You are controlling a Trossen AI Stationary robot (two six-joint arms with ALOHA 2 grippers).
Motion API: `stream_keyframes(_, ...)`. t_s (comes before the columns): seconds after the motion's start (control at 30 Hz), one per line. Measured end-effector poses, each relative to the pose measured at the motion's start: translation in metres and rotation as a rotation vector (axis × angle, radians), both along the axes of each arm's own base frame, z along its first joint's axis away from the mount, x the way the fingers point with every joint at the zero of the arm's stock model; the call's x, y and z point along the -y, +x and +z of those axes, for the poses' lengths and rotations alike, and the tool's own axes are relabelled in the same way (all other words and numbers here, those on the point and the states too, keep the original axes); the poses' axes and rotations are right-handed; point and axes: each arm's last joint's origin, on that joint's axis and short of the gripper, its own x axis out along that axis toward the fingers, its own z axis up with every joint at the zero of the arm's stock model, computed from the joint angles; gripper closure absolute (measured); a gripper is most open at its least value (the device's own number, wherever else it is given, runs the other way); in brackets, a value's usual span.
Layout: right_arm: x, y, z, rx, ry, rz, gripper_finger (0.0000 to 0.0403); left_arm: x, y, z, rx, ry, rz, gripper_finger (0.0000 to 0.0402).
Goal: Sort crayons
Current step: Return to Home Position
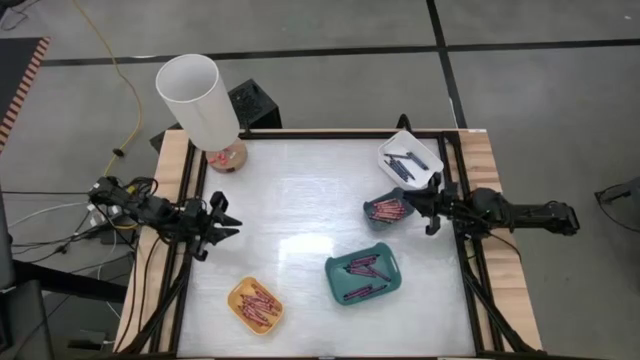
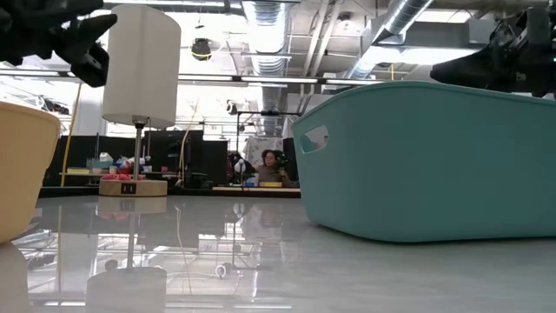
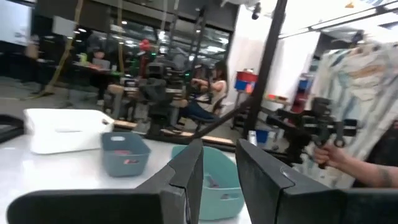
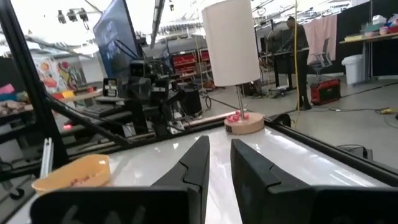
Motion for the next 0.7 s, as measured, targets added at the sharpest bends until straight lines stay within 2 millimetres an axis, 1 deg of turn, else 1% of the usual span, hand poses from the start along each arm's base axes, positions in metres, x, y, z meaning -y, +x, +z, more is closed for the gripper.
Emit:
stream_keyframes(0.2, 0.0, 0.001, -0.007, -0.075, -0.011, -0.001, 0.0323, -0.001, 0.0, -0.001, -0.007, 0.026, 0.058, 0.0317)
stream_keyframes(0.4, 0.0, 0.001, -0.008, -0.095, -0.055, -0.001, 0.0323, -0.003, 0.001, -0.001, -0.019, 0.033, 0.115, 0.0317)
stream_keyframes(0.5, 0.0, 0.001, -0.008, -0.113, -0.116, -0.007, 0.0323, -0.004, 0.001, -0.003, -0.033, 0.016, 0.149, 0.0317)
stream_keyframes(0.6, 0.0, 0.001, -0.009, -0.129, -0.175, -0.013, 0.0323, -0.004, 0.002, -0.007, -0.073, -0.033, 0.147, 0.0317)
stream_keyframes(0.7, 0.0, 0.001, -0.009, -0.132, -0.186, -0.014, 0.0323, -0.003, 0.003, -0.013, -0.135, -0.061, 0.136, 0.0317)
